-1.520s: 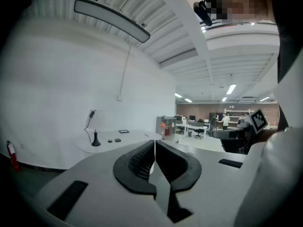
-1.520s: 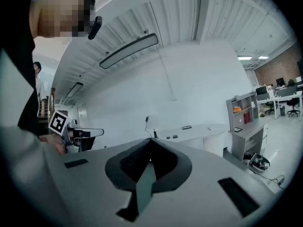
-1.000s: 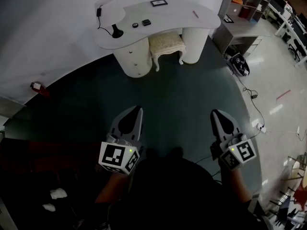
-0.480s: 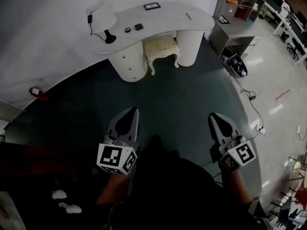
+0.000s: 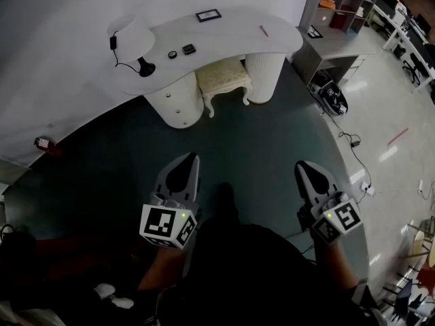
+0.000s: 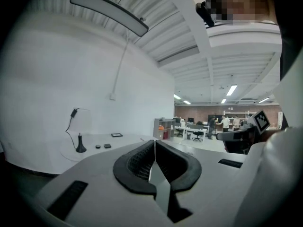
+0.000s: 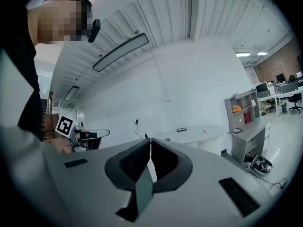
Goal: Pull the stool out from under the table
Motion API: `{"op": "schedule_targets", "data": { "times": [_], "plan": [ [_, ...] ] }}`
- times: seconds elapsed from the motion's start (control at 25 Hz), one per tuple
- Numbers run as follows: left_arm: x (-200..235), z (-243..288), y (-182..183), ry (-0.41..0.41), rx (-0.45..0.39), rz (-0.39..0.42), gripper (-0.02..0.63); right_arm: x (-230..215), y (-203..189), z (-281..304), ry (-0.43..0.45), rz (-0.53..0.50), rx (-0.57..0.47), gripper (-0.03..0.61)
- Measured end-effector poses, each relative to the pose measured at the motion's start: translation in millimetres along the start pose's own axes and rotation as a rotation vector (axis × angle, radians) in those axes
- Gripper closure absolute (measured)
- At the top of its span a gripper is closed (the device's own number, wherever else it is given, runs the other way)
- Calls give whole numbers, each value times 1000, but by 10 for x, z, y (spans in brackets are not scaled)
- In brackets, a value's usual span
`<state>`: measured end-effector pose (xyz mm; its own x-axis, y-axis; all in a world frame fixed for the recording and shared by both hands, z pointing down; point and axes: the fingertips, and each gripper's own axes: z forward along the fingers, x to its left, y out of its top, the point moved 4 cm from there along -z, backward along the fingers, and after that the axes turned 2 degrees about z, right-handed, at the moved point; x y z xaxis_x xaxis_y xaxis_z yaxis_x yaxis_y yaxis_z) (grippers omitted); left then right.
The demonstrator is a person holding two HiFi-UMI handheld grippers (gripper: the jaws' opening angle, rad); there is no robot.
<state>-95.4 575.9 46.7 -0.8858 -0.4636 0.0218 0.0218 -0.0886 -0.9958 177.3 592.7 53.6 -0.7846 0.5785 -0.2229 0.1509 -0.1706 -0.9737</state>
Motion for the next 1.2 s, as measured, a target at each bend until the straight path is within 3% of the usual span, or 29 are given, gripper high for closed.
{"op": "schedule_targets", "data": {
  "times": [0.64, 1.2],
  "plan": [
    [1372, 1418, 225, -58, 17, -8, 595, -571, 378, 1853, -35, 0, 17, 561],
    [1621, 2079, 240, -25, 22, -21, 595, -1026, 485, 2560, 41, 32, 48, 561]
  ]
}}
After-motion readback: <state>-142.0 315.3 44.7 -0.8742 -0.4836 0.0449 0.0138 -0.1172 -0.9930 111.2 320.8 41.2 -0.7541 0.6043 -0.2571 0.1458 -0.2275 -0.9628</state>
